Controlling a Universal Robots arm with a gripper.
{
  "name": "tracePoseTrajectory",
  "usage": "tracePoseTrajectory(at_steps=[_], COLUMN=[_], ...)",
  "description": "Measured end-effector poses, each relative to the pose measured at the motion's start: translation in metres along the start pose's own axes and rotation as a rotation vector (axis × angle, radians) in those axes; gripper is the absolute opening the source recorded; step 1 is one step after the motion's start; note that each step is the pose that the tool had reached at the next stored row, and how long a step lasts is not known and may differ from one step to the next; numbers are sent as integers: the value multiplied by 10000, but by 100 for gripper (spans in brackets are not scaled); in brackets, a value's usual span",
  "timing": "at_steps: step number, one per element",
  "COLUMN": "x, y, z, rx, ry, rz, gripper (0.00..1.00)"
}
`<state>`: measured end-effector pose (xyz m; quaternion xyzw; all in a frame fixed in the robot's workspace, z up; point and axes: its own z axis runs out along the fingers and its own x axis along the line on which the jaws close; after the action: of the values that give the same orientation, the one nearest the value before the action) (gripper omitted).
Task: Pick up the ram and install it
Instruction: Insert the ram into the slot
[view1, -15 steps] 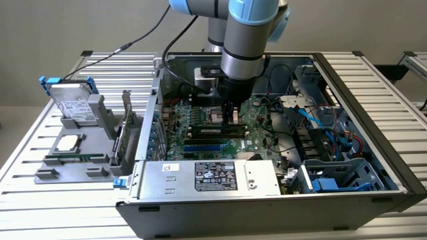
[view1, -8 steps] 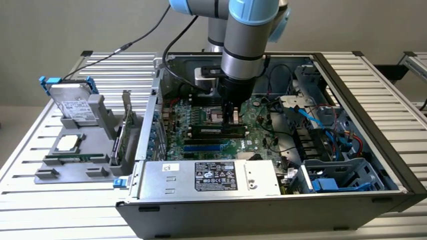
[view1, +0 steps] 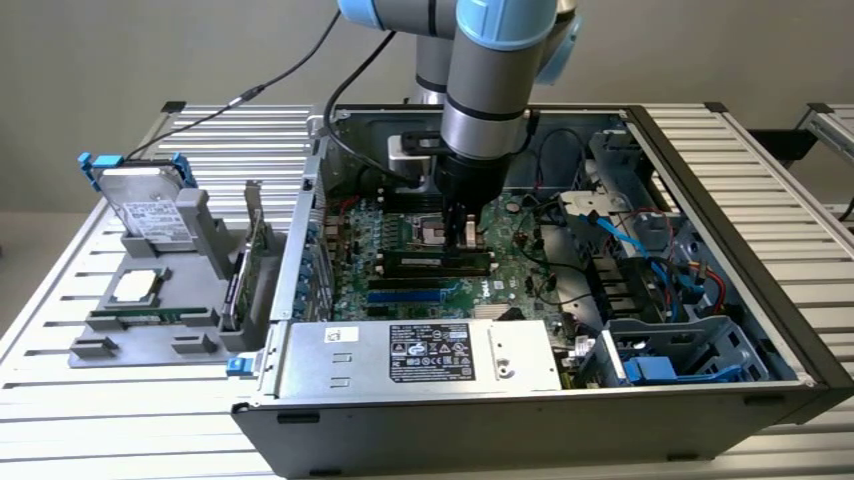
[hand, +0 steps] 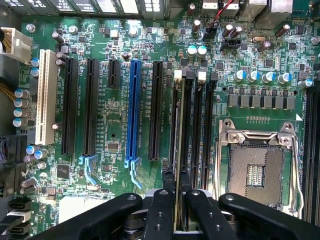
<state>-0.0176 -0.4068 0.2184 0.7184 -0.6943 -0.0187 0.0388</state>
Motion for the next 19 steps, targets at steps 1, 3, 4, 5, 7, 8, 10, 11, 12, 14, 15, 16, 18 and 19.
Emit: tracePoseTrajectory(at_steps=[1, 3, 4, 5, 7, 8, 10, 11, 12, 14, 15, 16, 18, 19], x=[0, 1, 0, 1, 1, 1, 1, 1, 1, 1, 2, 2, 2, 2], y=[0, 2, 2, 3, 5, 6, 6, 7, 7, 7, 7, 7, 7, 8], z=[-2, -9, -12, -16, -27, -32, -40, -43, -43, -44, -45, -45, -44, -44], rx=[0, -1, -1, -2, -5, -6, -7, -8, -7, -8, -9, -9, -9, -8], ry=[1, 0, 0, -1, 0, 0, -2, -3, -3, 0, 6, 11, 27, 37], rz=[0, -1, -1, -1, 0, -1, -1, -1, -2, -12, -19, -27, -51, -58], gripper=[15, 15, 15, 15, 15, 15, 15, 15, 15, 15, 15, 15, 15, 15])
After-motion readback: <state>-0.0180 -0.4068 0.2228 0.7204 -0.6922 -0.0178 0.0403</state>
